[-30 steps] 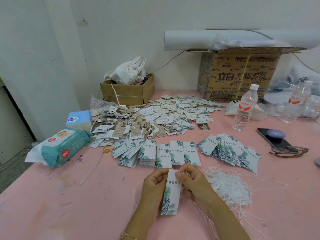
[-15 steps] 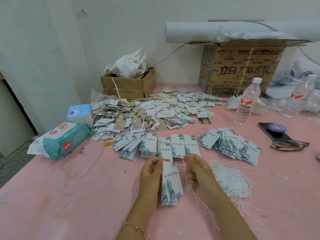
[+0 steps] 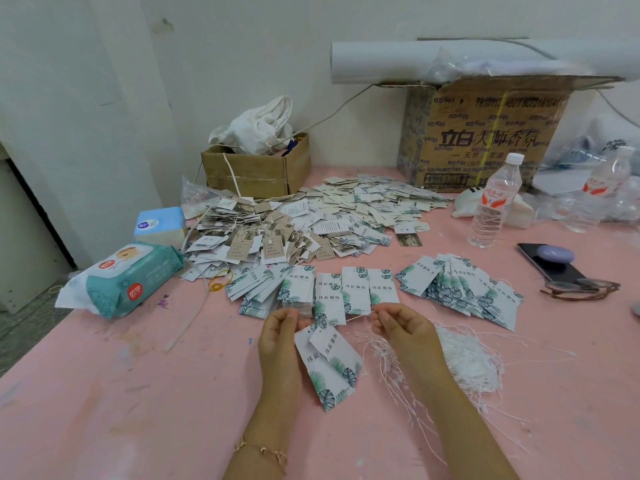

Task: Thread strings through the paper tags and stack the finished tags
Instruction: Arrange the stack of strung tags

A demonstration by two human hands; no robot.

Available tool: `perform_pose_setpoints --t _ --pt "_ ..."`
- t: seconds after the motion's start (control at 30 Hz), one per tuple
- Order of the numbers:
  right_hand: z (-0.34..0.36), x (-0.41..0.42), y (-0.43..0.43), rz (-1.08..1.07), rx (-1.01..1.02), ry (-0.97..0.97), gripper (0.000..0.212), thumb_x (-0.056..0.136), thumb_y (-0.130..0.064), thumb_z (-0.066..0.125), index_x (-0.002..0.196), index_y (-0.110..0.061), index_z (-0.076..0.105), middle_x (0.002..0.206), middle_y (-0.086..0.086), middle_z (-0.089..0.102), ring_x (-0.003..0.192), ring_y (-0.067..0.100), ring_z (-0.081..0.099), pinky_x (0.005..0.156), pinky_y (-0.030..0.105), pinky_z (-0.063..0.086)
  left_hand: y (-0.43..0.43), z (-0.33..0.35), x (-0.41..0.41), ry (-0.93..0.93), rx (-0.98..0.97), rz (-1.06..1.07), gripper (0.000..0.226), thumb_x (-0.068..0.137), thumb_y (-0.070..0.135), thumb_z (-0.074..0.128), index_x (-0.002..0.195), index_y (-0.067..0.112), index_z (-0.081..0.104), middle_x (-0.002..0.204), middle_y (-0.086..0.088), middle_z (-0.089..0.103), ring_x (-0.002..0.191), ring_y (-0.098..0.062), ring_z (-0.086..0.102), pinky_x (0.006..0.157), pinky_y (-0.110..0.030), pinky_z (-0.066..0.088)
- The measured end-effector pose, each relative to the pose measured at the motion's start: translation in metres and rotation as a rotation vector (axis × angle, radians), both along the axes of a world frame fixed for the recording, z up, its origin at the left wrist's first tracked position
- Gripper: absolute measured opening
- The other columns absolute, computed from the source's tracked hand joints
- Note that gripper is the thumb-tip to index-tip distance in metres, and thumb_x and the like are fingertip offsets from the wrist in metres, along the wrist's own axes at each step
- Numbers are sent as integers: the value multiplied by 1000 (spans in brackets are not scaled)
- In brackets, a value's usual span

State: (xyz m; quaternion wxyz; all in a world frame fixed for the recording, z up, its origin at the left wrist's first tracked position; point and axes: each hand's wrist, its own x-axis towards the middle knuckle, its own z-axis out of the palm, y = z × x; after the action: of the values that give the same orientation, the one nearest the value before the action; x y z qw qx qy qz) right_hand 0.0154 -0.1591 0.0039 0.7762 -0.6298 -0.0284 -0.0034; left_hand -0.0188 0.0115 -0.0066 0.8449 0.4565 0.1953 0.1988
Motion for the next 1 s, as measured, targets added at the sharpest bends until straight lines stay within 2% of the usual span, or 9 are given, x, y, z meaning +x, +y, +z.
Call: perform_pose_setpoints --t 0.13,0.3,0.4,0.47,0.57,0.73,1.0 --pt "1 -3 3 -5 -26 -40 18 86 7 61 93 -6 71 77 14 73 65 15 67 62 18 54 -1 -2 -2 13 269 2 12 93 10 61 84 17 63 66 6 64 66 -14 57 61 -28 46" --pt "4 -8 8 -19 -26 -91 10 81 8 67 87 1 64 74 15 73 66 19 70 60 20 55 -6 -5 -5 -1 593 -39 9 88 19 70 82 25 69 74 11 69 70 -2 60 63 -12 47" --pt "5 -11 10 -14 -106 -133 12 75 4 74 80 -7 71 72 7 73 64 12 67 60 16 52 -10 -6 -7 -37 697 -96 12 85 16 72 81 27 71 78 11 70 73 -2 62 66 -11 46" --pt "5 -12 11 -18 -177 -160 17 75 2 75 77 -15 74 73 1 74 66 9 68 62 14 51 -13 -6 -8 -43 721 -141 12 84 17 74 79 28 72 79 9 71 75 -4 64 69 -15 49" --pt "5 -12 11 2 -215 -184 17 78 -2 74 81 -19 75 78 -2 75 75 10 70 67 15 52 -14 -6 -7 -35 713 -171 10 82 19 76 79 28 73 77 7 73 76 -9 67 74 -26 54" --pt "5 -14 14 63 -203 -208 15 78 -4 75 88 -16 73 83 6 74 80 21 70 74 26 56 -16 -5 -8 -42 717 -216 11 81 18 78 81 29 75 77 8 74 73 -8 67 73 -26 54" --pt "2 -15 15 78 -286 -240 14 77 -4 76 81 -18 76 80 0 75 77 14 70 71 22 55 -16 -5 -9 -67 773 -191 22 81 13 76 79 35 73 78 11 74 74 -6 67 74 -32 56"
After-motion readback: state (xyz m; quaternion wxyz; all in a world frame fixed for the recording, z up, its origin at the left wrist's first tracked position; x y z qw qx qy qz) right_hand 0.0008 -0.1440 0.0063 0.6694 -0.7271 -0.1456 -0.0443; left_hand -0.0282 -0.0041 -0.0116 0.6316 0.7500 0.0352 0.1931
